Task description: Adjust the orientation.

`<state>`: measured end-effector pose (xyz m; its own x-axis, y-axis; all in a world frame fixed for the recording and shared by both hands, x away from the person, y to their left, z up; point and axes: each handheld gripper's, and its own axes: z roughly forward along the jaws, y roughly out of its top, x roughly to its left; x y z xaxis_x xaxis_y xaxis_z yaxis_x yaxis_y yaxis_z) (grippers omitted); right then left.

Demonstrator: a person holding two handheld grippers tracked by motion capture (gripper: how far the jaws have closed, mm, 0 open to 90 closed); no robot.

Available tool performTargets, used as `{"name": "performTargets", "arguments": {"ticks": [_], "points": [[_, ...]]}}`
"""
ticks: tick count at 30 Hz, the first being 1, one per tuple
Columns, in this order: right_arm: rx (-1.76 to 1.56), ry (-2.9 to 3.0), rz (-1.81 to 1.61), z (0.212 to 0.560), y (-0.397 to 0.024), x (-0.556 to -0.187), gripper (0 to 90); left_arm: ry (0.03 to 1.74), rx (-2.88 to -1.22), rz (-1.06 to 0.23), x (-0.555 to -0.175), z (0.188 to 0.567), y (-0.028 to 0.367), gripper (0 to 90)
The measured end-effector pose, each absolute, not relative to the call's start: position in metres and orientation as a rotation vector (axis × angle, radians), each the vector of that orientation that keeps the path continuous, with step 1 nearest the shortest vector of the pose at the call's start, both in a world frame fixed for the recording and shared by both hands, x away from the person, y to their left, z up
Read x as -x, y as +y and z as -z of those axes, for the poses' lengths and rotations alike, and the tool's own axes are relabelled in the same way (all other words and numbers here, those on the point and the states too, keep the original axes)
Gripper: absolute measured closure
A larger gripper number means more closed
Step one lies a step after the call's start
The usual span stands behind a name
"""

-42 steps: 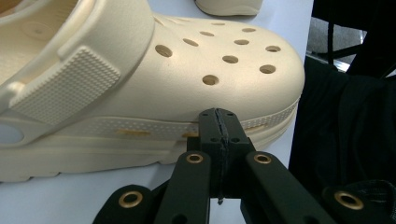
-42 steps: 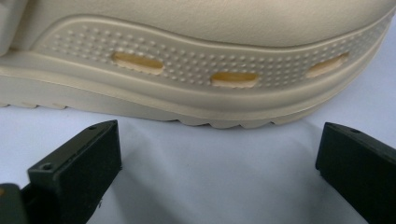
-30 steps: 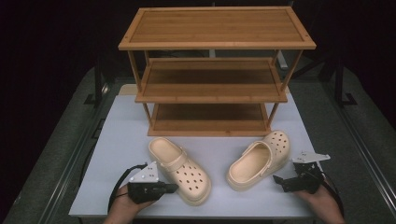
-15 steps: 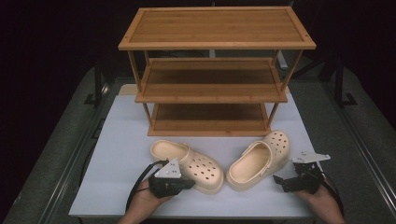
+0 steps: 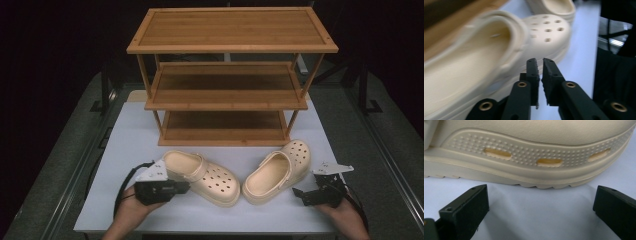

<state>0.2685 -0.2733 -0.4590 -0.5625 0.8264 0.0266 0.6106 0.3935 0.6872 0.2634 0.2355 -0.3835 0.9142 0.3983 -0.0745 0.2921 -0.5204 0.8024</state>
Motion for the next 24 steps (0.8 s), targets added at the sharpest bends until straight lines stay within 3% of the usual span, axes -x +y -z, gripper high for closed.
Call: {"name": "performTargets", "arguments": {"ticks": [6,10,12,24], "points": [[-1.254,2.338,-0.948,0.459,-0.273,-0.269,0.0,0.596,-2.12,-0.255,-0.284,0.371,0.275,72.3],[-1.254,2.338,-0.948,0.459,-0.273,-0.269,0.0,0.623,-2.101,-0.275,-0.304,0.368,0.286,80.6],[-1.254,2.338,-0.947,0.459,-0.273,-0.269,0.0,0.628,-2.092,-0.271,-0.315,0.368,0.288,90.0],[-1.253,2.337,-0.947,0.459,-0.273,-0.269,0.0,0.662,-2.129,-0.207,-0.387,0.394,0.26,90.0]]}}
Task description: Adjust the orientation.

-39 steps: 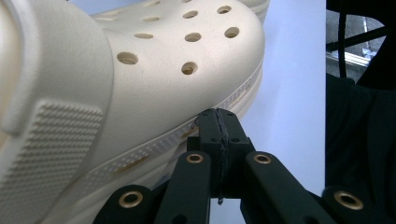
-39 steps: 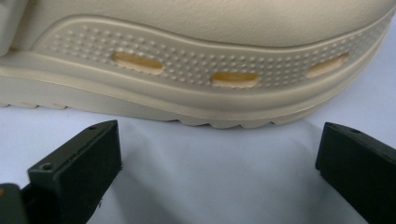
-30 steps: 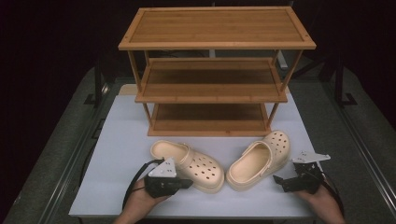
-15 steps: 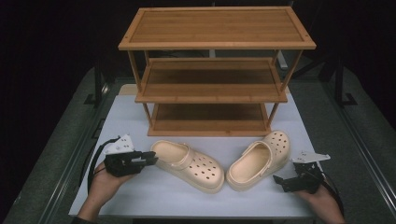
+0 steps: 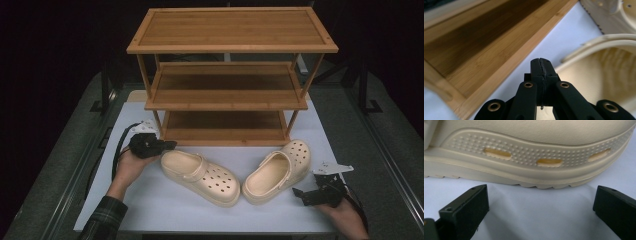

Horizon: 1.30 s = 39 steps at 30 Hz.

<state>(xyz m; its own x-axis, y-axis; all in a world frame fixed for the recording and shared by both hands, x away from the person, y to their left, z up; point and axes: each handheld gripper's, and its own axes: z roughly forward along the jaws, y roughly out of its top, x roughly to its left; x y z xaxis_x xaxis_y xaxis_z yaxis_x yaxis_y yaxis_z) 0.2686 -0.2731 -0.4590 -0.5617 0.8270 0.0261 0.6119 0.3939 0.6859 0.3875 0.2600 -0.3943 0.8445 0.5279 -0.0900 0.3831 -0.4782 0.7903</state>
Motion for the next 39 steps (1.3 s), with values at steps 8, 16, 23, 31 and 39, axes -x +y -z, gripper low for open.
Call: {"name": "performTargets", "arguments": {"ticks": [8,16,23,31,39], "points": [[-1.25,2.336,-0.949,0.459,-0.273,-0.268,0.0,0.697,-2.161,-0.139,-0.408,0.416,0.25,90.0],[-1.25,2.336,-0.947,0.459,-0.273,-0.268,0.0,0.695,-2.177,-0.135,-0.406,0.416,0.252,90.0],[-1.25,2.336,-0.949,0.459,-0.273,-0.268,0.0,0.711,-2.168,-0.133,-0.394,0.416,0.264,90.0],[-1.251,2.337,-0.949,0.459,-0.273,-0.268,0.0,0.717,-2.2,-0.146,-0.376,0.413,0.278,90.0],[-1.252,2.336,-0.95,0.459,-0.273,-0.268,0.0,0.737,-2.213,-0.164,-0.346,0.411,0.293,90.0]]}}
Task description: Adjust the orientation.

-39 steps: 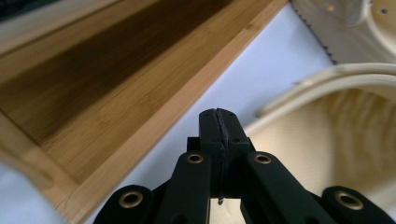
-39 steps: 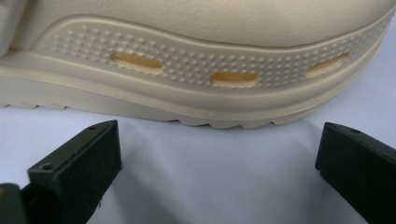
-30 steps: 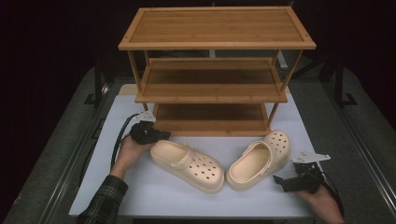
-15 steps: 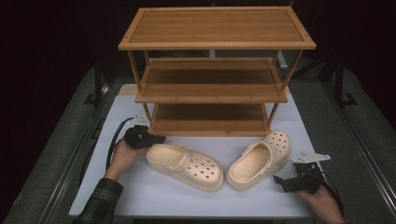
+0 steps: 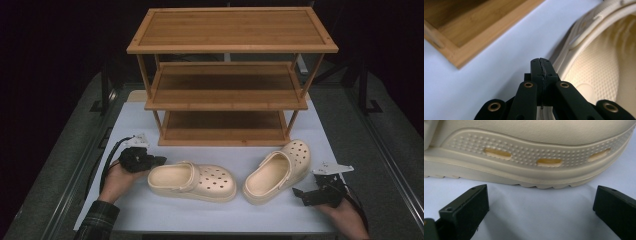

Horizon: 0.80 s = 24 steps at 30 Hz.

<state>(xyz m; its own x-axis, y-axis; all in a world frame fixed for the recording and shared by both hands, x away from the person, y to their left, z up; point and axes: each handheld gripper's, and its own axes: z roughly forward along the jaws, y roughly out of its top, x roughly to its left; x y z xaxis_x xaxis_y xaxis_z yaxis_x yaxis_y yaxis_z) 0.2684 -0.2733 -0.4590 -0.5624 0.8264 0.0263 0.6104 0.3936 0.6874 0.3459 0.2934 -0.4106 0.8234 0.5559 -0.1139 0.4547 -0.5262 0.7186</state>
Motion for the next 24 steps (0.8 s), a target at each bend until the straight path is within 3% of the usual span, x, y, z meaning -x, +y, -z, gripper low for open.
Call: {"name": "performTargets", "arguments": {"ticks": [24], "points": [[-1.253,2.338,-0.947,0.459,-0.273,-0.269,0.0,0.735,-2.197,-0.161,-0.263,0.411,0.314,90.0]]}}
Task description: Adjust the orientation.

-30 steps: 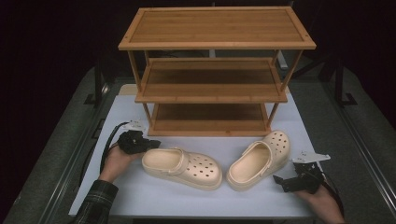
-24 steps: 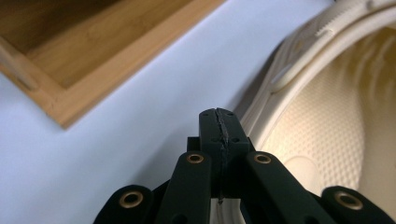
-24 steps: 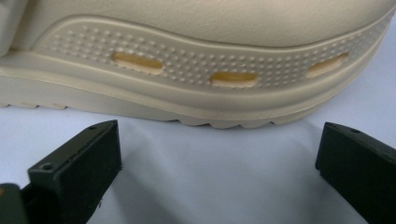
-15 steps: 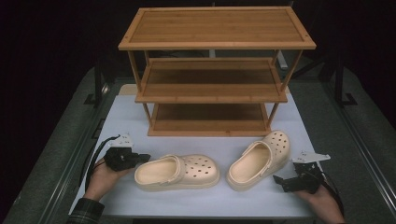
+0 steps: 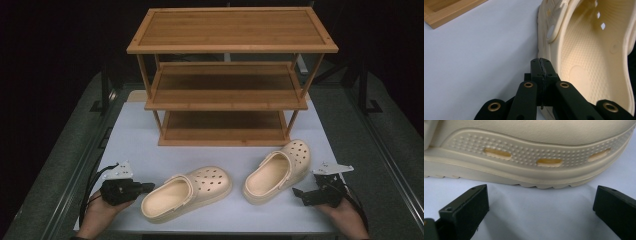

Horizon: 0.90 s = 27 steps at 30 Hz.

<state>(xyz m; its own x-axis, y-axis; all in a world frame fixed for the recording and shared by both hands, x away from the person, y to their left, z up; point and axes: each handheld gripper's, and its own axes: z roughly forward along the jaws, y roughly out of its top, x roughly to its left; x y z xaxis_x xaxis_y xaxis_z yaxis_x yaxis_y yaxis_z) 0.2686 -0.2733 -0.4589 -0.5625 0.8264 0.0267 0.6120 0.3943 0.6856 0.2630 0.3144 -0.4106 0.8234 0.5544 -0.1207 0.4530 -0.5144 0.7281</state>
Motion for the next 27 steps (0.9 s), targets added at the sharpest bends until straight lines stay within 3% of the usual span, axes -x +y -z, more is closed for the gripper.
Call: {"name": "performTargets", "arguments": {"ticks": [3,5,13,27], "points": [[-1.253,2.339,-0.947,0.459,-0.273,-0.269,0.0,0.725,-2.207,-0.178,-0.263,0.409,0.316,89.9],[-1.253,2.338,-0.947,0.459,-0.273,-0.269,0.0,0.724,-2.184,-0.184,-0.264,0.404,0.317,80.9],[-1.254,2.338,-0.947,0.459,-0.273,-0.269,0.0,0.65,-2.15,-0.184,-0.264,0.39,0.302,62.7],[-1.254,2.337,-0.949,0.459,-0.273,-0.269,0.0,0.577,-2.165,-0.156,-0.284,0.394,0.254,57.6]]}}
